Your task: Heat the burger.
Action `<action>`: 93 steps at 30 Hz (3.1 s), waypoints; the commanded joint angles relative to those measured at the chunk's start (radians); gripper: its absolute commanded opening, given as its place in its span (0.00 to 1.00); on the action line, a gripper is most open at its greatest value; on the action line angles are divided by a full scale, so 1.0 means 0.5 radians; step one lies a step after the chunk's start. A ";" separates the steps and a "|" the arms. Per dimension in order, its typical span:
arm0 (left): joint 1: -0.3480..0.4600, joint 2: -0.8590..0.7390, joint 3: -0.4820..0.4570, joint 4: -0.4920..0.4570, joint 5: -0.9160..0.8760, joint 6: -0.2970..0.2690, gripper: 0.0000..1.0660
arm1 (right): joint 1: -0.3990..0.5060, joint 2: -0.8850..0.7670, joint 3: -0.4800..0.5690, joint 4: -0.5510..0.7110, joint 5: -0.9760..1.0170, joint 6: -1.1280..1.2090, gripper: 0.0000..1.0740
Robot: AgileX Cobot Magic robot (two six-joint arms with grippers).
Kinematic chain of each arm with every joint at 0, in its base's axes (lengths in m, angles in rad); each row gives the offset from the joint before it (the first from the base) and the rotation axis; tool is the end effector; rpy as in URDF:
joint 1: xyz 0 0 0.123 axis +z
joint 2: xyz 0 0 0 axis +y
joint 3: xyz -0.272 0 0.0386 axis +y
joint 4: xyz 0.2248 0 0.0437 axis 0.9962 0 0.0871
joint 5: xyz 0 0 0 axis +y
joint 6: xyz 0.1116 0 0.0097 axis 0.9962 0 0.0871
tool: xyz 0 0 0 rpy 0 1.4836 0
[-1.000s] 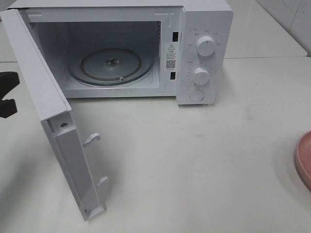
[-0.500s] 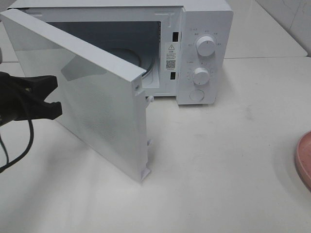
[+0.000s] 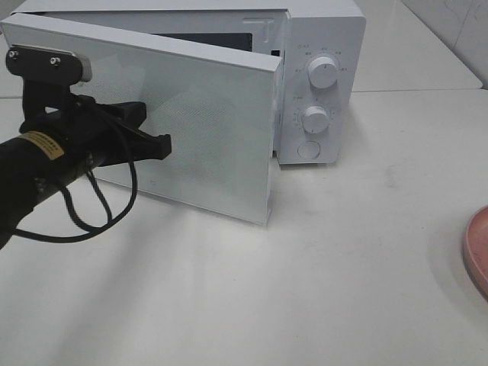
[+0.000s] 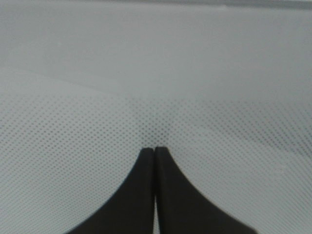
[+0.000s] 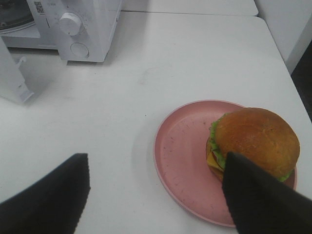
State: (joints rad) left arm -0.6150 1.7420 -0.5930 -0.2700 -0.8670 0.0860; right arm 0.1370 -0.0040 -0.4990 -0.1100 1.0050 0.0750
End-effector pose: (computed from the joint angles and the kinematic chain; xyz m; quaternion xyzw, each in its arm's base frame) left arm 0.2773 -0.1680 0.1740 0.1385 0.7644 -0.1414 0.6136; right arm 0.0073 -0.0095 0.2624 -0.0253 0.8359 0.0031 0.5483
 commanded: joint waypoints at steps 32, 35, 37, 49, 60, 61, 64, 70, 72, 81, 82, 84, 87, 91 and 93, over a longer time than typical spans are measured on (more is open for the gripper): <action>-0.110 0.556 -1.032 -0.672 0.236 0.432 0.00 | -0.016 -0.054 0.006 0.000 -0.012 -0.024 0.69; -0.110 0.562 -1.046 -0.662 0.236 0.432 0.00 | -0.016 -0.054 0.006 0.000 -0.012 -0.024 0.69; -0.110 0.548 -1.046 -0.662 0.278 0.442 0.00 | -0.016 -0.054 0.006 0.000 -0.012 -0.024 0.69; -0.284 0.276 -0.772 -0.648 0.656 0.532 0.00 | -0.016 -0.054 0.006 0.000 -0.014 -0.024 0.69; -0.190 0.046 -0.690 -0.650 1.966 0.532 0.11 | -0.016 -0.054 0.006 0.000 -0.014 -0.024 0.69; -0.124 0.020 -0.690 -0.650 2.232 0.484 0.30 | -0.016 -0.054 0.006 0.000 -0.014 -0.024 0.69; 0.012 -0.020 -0.698 -0.646 2.536 0.390 0.66 | -0.016 -0.054 0.006 0.000 -0.014 -0.028 0.69; 0.300 -0.168 -0.780 -0.602 3.136 0.322 0.95 | -0.016 -0.054 0.006 0.000 -0.014 -0.028 0.69; 0.404 -0.230 -0.816 -0.582 3.334 0.322 0.95 | -0.016 -0.054 0.006 0.000 -0.014 -0.028 0.69; 0.908 -0.574 -0.920 -0.340 3.980 0.342 0.95 | -0.016 -0.054 0.006 0.000 -0.014 -0.028 0.69; 0.908 -0.574 -0.920 -0.340 3.980 0.342 0.95 | -0.016 -0.054 0.006 0.000 -0.014 -0.028 0.69; 0.976 -0.636 -0.900 -0.212 4.066 0.296 0.95 | -0.016 -0.054 0.006 0.000 -0.014 -0.028 0.69; 1.158 -0.758 -0.852 -0.048 4.106 0.076 0.95 | -0.016 -0.054 0.006 0.000 -0.014 -0.028 0.69; 1.284 -0.848 -0.800 -0.048 4.118 0.062 0.95 | -0.016 -0.054 0.006 0.000 -0.014 -0.026 0.69; 1.344 -0.930 -0.748 -0.046 4.118 0.062 0.95 | -0.016 -0.054 0.006 0.000 -0.014 -0.026 0.69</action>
State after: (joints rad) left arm 0.0370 1.3060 -0.9900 -0.2910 1.1820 0.1290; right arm 0.1350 -0.0040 -0.4990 -0.1100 1.0050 0.0750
